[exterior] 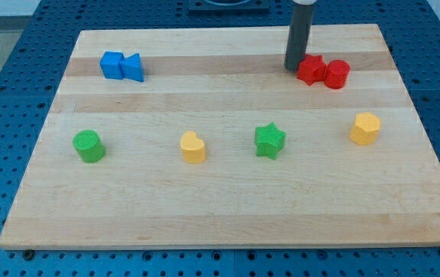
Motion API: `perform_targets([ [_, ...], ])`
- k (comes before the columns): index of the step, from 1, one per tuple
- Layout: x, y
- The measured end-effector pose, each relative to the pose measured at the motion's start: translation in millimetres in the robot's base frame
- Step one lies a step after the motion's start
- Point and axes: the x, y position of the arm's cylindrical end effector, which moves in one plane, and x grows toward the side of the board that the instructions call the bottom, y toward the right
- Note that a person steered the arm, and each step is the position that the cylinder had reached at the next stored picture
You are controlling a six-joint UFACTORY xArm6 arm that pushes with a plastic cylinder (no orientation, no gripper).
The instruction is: Place the green blocks together at the bottom right side of the heart
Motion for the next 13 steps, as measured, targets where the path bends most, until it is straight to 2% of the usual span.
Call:
perform_targets([
  [1, 0.0, 5.8],
  [2, 21.0, -25.4],
  [4, 83.4, -3.9],
  [5, 97.9, -3.8],
  [8, 171.4, -64.6],
  [9, 179.5, -66.0],
  [10, 170.1, -62.2],
  [12, 215.6, -114.3],
  [13, 187.1, -110.9],
])
